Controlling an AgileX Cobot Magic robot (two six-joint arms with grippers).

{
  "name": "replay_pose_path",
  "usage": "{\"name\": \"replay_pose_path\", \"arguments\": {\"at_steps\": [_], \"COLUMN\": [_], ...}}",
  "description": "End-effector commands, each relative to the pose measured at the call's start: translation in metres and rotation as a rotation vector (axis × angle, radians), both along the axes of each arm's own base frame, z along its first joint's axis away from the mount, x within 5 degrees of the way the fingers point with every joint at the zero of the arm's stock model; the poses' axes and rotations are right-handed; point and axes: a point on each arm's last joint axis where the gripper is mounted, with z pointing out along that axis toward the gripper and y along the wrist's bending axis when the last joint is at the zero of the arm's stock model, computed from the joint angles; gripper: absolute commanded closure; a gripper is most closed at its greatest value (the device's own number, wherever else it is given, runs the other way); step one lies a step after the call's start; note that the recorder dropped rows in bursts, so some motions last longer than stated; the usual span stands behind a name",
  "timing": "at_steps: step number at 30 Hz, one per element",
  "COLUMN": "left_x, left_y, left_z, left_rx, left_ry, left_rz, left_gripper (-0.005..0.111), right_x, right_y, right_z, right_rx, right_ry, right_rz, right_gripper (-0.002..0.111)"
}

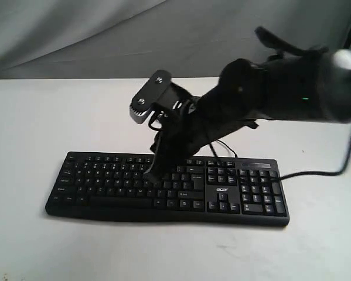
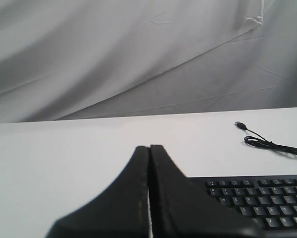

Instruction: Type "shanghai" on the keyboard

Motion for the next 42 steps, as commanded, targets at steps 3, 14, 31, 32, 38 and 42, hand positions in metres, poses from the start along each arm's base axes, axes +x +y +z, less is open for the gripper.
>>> {"name": "replay_pose_path", "arguments": {"at_steps": [3,14,31,32,38,42], "left_x": [0.000,0.000,0.000,0.000,0.000,0.000], "left_y": [0.000,0.000,0.000,0.000,0.000,0.000], "left_z": [0.000,0.000,0.000,0.000,0.000,0.000], "left_rx": [-0.002,-0.002,-0.002,-0.002,-0.002,-0.002], "left_ry": [-0.007,-0.007,-0.007,-0.007,-0.007,-0.007], "left_rz": [-0.006,-0.006,-0.006,-0.006,-0.006,-0.006], "left_gripper": [0.107,0.107,0.107,0.107,0.107,0.107], "right_x": [-0.047,-0.116,-0.156,-0.153,-0.151,-0.166], "right_y": [-0.061,-0.138,-0.206,-0.213,-0.252,-0.272], "right_z": [0.060,0.128,0.162,0.154,0.097,0.065], "right_rx": [0.273,0.556,0.826,0.829,0.730,0.687], "right_ry": [-0.227,-0.423,-0.581,-0.559,-0.526,-0.576], "right_rz": [-0.182,-0.225,-0.385,-0.457,-0.797,-0.941], "right_gripper": [0.108,0.108,0.108,0.108,0.108,0.108]}}
